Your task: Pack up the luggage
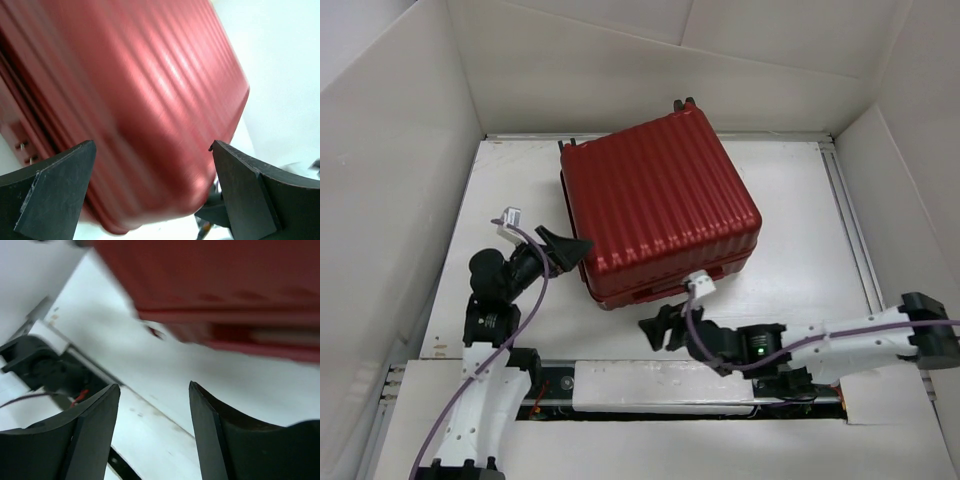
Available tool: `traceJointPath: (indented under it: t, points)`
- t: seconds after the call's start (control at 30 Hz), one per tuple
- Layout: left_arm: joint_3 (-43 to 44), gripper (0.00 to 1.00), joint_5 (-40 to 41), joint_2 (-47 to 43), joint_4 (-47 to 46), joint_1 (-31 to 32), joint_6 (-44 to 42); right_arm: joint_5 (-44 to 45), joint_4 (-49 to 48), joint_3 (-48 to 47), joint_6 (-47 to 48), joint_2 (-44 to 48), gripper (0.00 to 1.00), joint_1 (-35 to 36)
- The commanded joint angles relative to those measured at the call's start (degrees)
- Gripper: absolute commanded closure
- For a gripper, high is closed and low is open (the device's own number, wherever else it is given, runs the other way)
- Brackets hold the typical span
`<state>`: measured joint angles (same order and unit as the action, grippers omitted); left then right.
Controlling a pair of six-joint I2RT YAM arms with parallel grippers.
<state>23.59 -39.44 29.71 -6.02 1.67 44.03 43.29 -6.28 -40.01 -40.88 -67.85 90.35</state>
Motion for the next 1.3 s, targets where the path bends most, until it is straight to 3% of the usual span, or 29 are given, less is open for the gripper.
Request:
traceJointPath:
  t: [0.0, 0.1, 0.2, 0.37, 0.53, 0.7, 0.93, 1.13, 1.27]
  points:
    - [8.98, 0.0, 6.54, 1.31, -0.58, 0.26, 0.62, 7.15, 19.52, 6.77, -20.04, 8.77, 0.37, -0.43]
    - [15.14, 0.0, 14.62, 3.76, 1.45, 0.26, 0.62, 7.78, 25.96, 11.7, -27.04, 15.35, 0.37, -2.27]
    - [17.88, 0.0, 18.95, 8.23, 1.45, 0.26, 2.54, 6.29, 25.97, 13.2, -27.67, 17.75, 0.3, -8.67]
    - [21.41, 0.0, 19.86, 20.71, -1.43, -3.6, 6.05, 1.72, 18.17, 12.07, -17.34, 14.95, 0.2, -19.13]
    - [27.02, 0.0, 21.95, 38.0, -2.86, -4.92, 5.99, -1.71, 14.2, 8.99, -10.89, 8.19, 0.17, -24.69]
    - [40.08, 0.0, 20.72, 52.88, -3.47, -7.03, 5.36, -2.33, 14.19, 8.71, -8.08, 5.98, 0.17, -25.31]
    - [61.89, 0.0, 22.21, 73.89, 3.56, -7.56, 3.08, -4.26, 13.05, 12.14, -4.03, 10.81, 0.19, -26.36]
    - [72.46, 0.0, 9.84, 90.04, -0.47, -8.09, 7.55, -7.25, 9.89, 15.92, -0.17, 17.39, 0.19, -26.36]
    - [77.38, 0.0, 5.17, 95.61, -2.94, -7.04, 10.02, -7.77, 9.89, 17.15, -0.16, 19.07, 0.19, -26.36]
